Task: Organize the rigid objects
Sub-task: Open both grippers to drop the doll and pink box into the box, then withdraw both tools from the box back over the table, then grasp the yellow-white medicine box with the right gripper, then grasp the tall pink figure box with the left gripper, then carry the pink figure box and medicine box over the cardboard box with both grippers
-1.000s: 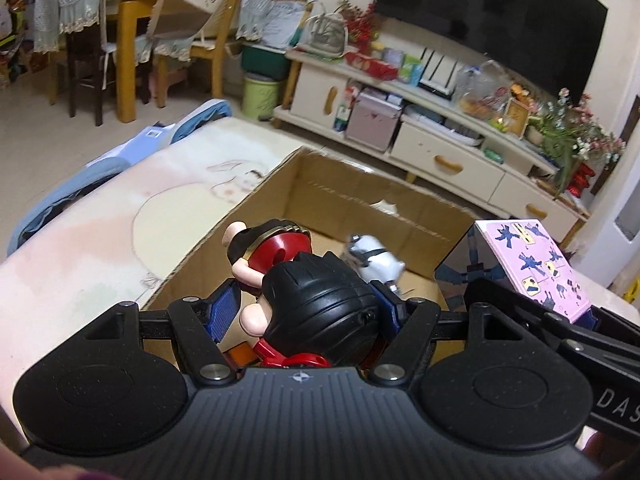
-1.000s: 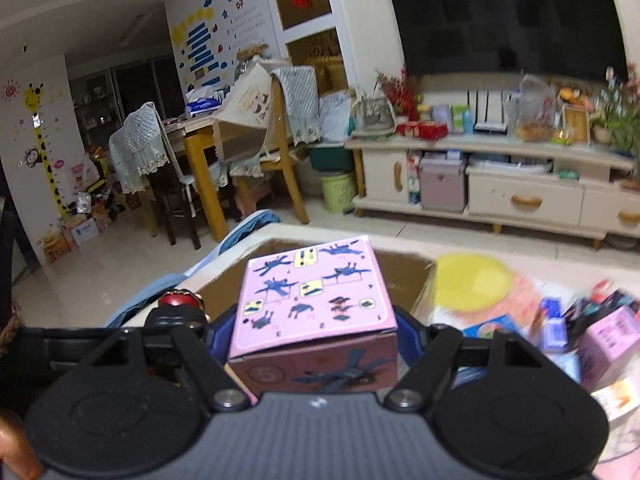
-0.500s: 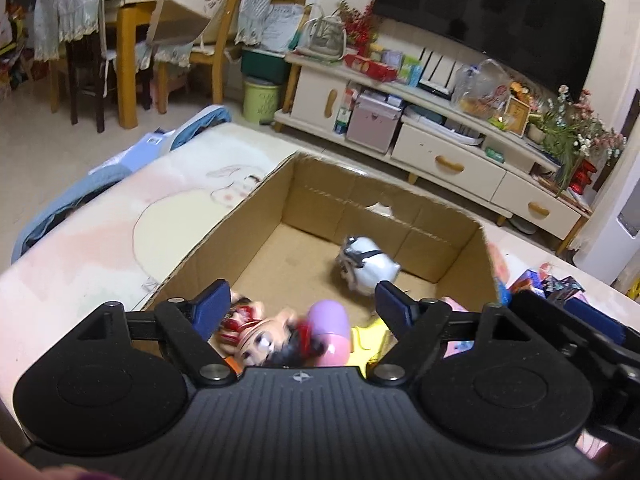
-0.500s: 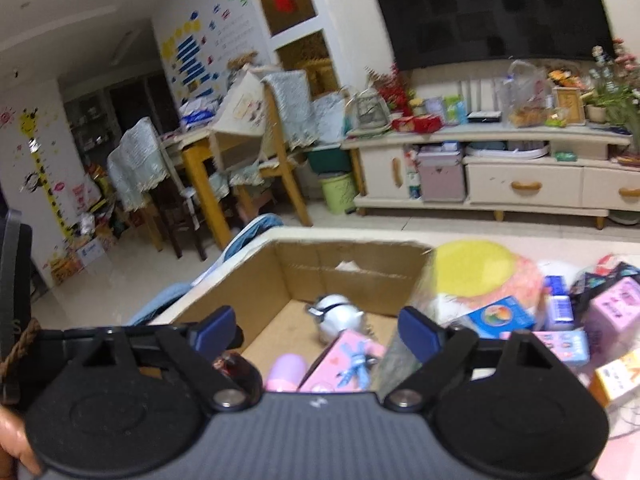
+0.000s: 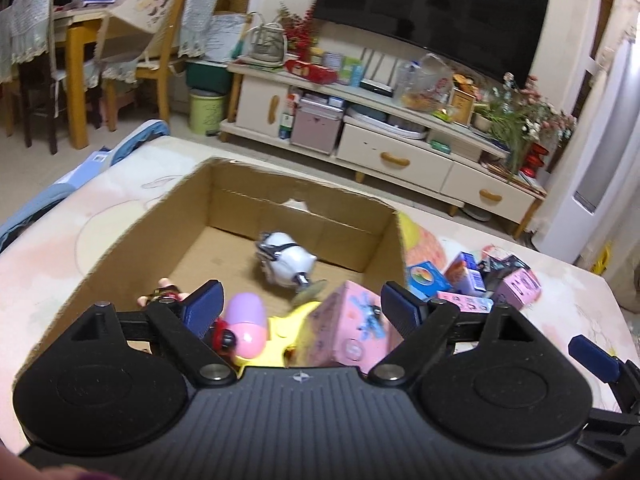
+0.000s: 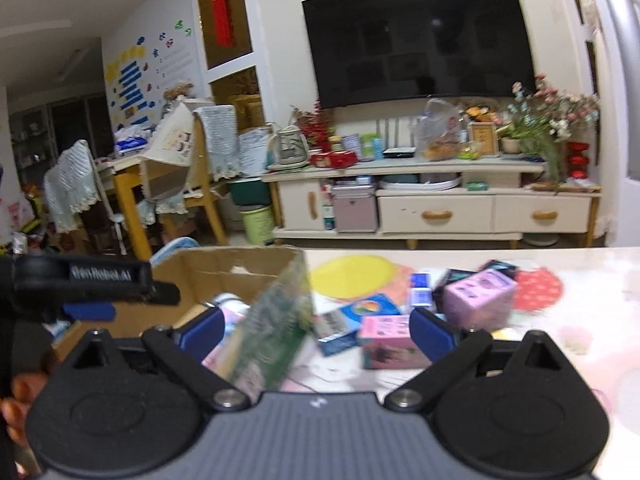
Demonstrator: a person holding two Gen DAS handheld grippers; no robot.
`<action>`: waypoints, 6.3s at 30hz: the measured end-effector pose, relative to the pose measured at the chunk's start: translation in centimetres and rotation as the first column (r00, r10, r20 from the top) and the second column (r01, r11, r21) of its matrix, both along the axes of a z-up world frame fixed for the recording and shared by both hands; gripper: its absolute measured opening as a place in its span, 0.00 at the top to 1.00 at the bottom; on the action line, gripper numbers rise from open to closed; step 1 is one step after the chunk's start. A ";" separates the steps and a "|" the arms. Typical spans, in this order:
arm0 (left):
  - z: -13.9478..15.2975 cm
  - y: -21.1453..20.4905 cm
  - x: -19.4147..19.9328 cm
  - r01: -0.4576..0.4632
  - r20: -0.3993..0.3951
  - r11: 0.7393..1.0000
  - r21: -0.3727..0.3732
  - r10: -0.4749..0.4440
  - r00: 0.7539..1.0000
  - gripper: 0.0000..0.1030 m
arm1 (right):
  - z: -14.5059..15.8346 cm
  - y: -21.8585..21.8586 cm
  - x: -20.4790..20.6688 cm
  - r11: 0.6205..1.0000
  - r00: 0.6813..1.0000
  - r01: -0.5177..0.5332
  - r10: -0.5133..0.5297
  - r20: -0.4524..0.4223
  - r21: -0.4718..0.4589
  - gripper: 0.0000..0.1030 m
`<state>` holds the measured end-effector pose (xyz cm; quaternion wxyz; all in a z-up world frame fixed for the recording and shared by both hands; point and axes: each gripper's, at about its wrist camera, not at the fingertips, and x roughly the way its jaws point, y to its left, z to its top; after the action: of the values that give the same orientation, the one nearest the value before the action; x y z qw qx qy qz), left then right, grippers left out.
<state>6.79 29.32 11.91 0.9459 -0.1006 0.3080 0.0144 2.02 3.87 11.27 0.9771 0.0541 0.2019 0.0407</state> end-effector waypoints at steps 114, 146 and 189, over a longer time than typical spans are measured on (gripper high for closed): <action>-10.3 -13.8 9.7 0.313 0.008 0.919 0.242 -0.324 0.946 0.23 | -9.8 -18.4 7.0 0.999 0.975 0.048 -0.052 -0.218 -0.024 0.07; -10.1 -14.0 9.6 0.228 0.017 0.917 0.327 -0.247 0.969 0.57 | -9.5 -18.6 6.7 0.999 0.980 0.048 -0.048 -0.191 -0.005 0.34; -6.9 -13.9 -2.3 0.362 -0.041 0.910 0.201 -0.362 0.931 0.57 | -6.3 -13.8 -3.6 0.992 0.977 0.106 -0.116 -0.178 -0.065 0.34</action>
<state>4.50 15.46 5.02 0.9371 0.0563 0.3193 -0.1291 -1.59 -9.94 4.96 0.9565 0.0420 0.2876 -0.0247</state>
